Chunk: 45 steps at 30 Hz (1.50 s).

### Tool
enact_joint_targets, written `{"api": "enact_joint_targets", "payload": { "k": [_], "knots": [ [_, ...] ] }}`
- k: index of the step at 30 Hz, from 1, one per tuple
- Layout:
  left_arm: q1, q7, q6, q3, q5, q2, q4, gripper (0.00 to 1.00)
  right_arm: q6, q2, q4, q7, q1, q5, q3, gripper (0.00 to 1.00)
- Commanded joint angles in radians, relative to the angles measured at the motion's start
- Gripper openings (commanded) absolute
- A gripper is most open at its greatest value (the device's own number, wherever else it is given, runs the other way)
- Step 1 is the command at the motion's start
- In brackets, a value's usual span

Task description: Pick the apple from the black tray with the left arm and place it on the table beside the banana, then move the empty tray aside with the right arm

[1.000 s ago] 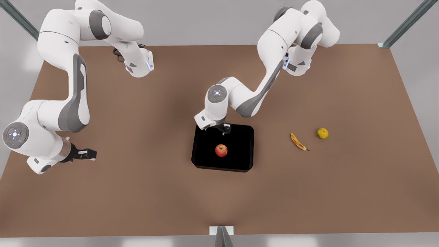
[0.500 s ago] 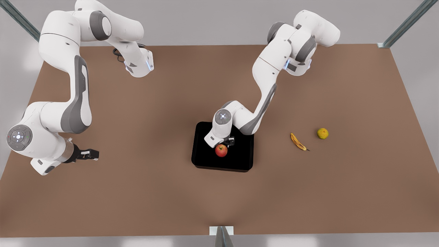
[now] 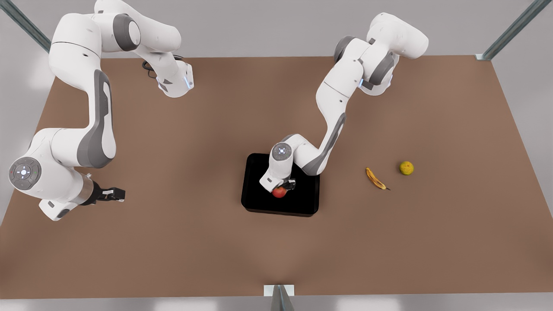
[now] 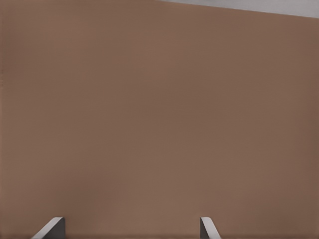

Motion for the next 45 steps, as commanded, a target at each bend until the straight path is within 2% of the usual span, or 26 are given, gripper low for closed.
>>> {"api": "enact_joint_targets", "payload": {
  "k": [1, 3, 5, 7, 8, 10, 12, 14, 15, 18, 20, 21, 22, 23, 27, 28, 30, 31, 32, 33, 35, 36, 37, 41, 43, 45],
  "knots": [
    [0.001, -0.057, -0.029, 0.0, 0.007, -0.011, 0.001, 0.72, -0.001, -0.001, 0.001, -0.003, -0.001, 0.001, 0.0, 1.0],
    [0.004, 0.025, -0.272, 0.002, -0.008, -0.123, 0.001, 0.73, -0.001, -0.001, 0.001, -0.003, 0.0, 0.001, 0.0, 1.0],
    [0.079, 0.268, -0.521, -0.005, -0.054, -0.25, -0.002, 0.73, -0.001, -0.001, 0.001, 0.0, 0.0, 0.001, 0.0, 1.0],
    [0.18, 0.537, -0.684, 0.0, -0.059, -0.33, -0.005, 0.73, -0.049, -0.015, 0.001, 0.039, 0.0, 0.001, 0.081, 1.0],
    [0.251, 0.706, -0.711, 0.002, -0.049, -0.347, -0.01, 0.73, -0.103, -0.027, 0.001, 0.184, 0.002, -0.002, 0.164, 1.0],
    [0.355, 0.919, -0.698, 0.005, -0.004, -0.335, -0.01, 0.73, -0.165, -0.047, 0.002, 0.547, 0.029, -0.012, 0.305, 1.0],
    [0.469, 1.119, -0.518, 0.005, 0.004, -0.283, -0.039, 0.73, -0.223, -0.067, 0.002, 0.852, 0.094, -0.005, 0.371, 1.0],
    [0.49, 1.121, -0.393, 0.003, 0.003, -0.234, -0.065, 0.73, -0.228, -0.07, 0.004, 0.925, 0.104, -0.001, 0.414, 1.0],
    [0.507, 1.124, -0.324, 0.005, 0.004, -0.194, -0.073, 0.73, -0.151, -0.048, 0.013, 1.124, 0.131, -0.002, 0.483, 1.0],
    [0.526, 1.136, -0.161, 0.003, 0.004, -0.149, -0.149, 0.73, 0.065, 0.034, 0.033, 1.393, 0.212, -0.001, 0.48, 1.0],
    [0.532, 1.135, -0.109, 0.005, 0.0, -0.183, -0.232, 0.73, 0.076, 0.089, 0.086, 1.456, 0.243, -0.005, 0.477, 1.0],
    [0.549, 1.138, -0.005, 0.005, 0.001, -0.221, -0.326, 0.74, 0.076, 0.106, 0.086, 1.476, 0.243, -0.008, 0.476, 1.0],
    [0.549, 1.138, -0.006, 0.005, 0.001, -0.236, -0.333, 0.97, 0.085, 0.123, 0.085, 1.513, 0.243, -0.01, 0.479, 1.0],
    [0.549, 1.138, -0.01, 0.005, 0.003, -0.253, -0.344, 1.0, 0.11, 0.14, 0.077, 1.525, 0.244, -0.013, 0.48, 1.0],
    [0.549, 1.119, -0.072, 0.005, 0.001, -0.299, -0.352, 1.0, 0.116, 0.144, -0.01, 1.401, 0.246, -0.058, 0.486, 1.0],
    [0.558, 1.076, -0.173, 0.008, -0.026, -0.365, -0.334, 1.0, 0.118, 0.157, -0.012, 1.378, 0.246, -0.058, 0.486, 1.0],
    [0.619, 1.004, -0.622, 0.015, -0.186, -0.451, -0.093, 1.0, 0.118, 0.164, -0.026, 1.35, 0.249, -0.054, 0.497, 1.0],
    [0.635, 0.995, -0.716, 0.057, -0.189, -0.558, -0.1, 1.0, 0.119, 0.17, -0.039, 1.317, 0.252, -0.053, 0.497, 1.0],
    [0.635, 0.945, -0.799, 0.11, -0.195, -0.617, -0.096, 1.0, 0.121, 0.184, -0.049, 1.297, 0.252, -0.054, 0.497, 1.0],
    [0.633, 0.929, -0.83, 0.111, -0.184, -0.646, -0.094, 1.0, 0.133, 0.203, -0.052, 1.28, 0.252, -0.053, 0.497, 1.0],
    [0.61, 0.914, -0.816, 0.092, -0.194, -0.697, -0.106, 1.0, 0.217, 0.203, -0.125, 1.264, 0.252, -0.053, 0.497, 1.0],
    [0.607, 0.917, -0.813, 0.092, -0.195, -0.767, -0.152, 1.0, 0.219, 0.204, -0.131, 1.255, 0.252, -0.053, 0.497, 1.0],
    [0.607, 0.912, -0.811, 0.092, -0.175, -0.72, -0.149, 1.0, 0.222, 0.21, -0.139, 1.228, 0.252, -0.054, 0.497, 1.0],
    [0.61, 0.786, -0.774, 0.098, -0.095, -0.689, -0.105, 1.0, 0.277, 0.252, -0.161, 1.206, 0.252, -0.088, 0.496, 1.0],
    [0.57, 0.777, -0.641, 0.094, -0.086, -0.618, -0.056, 1.0, 0.277, 0.252, -0.174, 1.157, 0.246, -0.094, 0.494, 1.0],
    [0.57, 0.771, -0.65, 0.094, -0.105, -0.628, -0.06, 1.0, 0.276, 0.247, -0.2, 1.114, 0.229, -0.11, 0.493, 1.0]
  ]
}}
